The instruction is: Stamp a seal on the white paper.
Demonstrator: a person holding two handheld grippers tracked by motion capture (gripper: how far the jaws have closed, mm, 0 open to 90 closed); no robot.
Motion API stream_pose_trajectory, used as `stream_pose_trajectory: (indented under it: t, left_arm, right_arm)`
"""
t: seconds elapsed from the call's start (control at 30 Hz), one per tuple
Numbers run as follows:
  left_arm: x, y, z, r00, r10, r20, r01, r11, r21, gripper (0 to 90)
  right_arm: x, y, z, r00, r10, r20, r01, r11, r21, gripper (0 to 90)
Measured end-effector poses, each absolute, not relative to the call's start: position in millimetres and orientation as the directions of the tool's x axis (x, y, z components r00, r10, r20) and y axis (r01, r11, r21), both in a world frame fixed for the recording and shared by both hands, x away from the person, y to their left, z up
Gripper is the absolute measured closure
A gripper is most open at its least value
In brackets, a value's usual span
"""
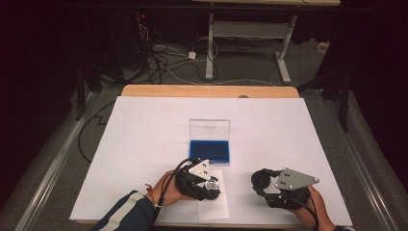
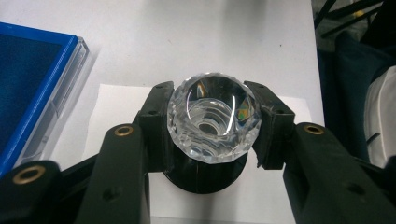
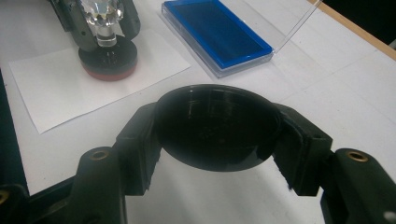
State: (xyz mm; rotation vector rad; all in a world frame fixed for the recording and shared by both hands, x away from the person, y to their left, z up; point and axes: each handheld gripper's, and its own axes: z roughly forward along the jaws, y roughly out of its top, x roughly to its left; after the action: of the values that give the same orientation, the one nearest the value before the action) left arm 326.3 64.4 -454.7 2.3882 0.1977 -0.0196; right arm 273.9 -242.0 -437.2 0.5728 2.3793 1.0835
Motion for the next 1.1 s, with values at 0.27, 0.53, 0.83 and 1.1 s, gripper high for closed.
stream_pose_trajectory:
  t: [0.27, 0.53, 0.83, 1.1]
  left_arm:
    - [325.5, 63.8, -454.3, 0.989, 0.134, -0.058, 0.139, -0.738, 0.661, 54.0]
    - [325.9, 64.0, -456.0, 0.988, 0.137, -0.069, 0.148, -0.728, 0.669, 54.1]
    - [327.1, 64.8, -457.2, 0.986, 0.14, -0.09, 0.164, -0.719, 0.675, 54.1]
    - [327.5, 65.1, -457.5, 0.987, 0.136, -0.091, 0.161, -0.72, 0.675, 54.1]
  right_arm:
    - [273.9, -242.1, -437.4, -0.807, 0.543, -0.234, 0.18, 0.603, 0.777, 38.1]
    - [273.9, -241.6, -437.5, -0.807, 0.542, -0.234, 0.18, 0.604, 0.776, 38.2]
    - [274.0, -241.6, -437.8, -0.808, 0.543, -0.231, 0.183, 0.603, 0.776, 38.2]
    - [274.3, -241.8, -438.2, -0.808, 0.542, -0.232, 0.183, 0.604, 0.775, 38.1]
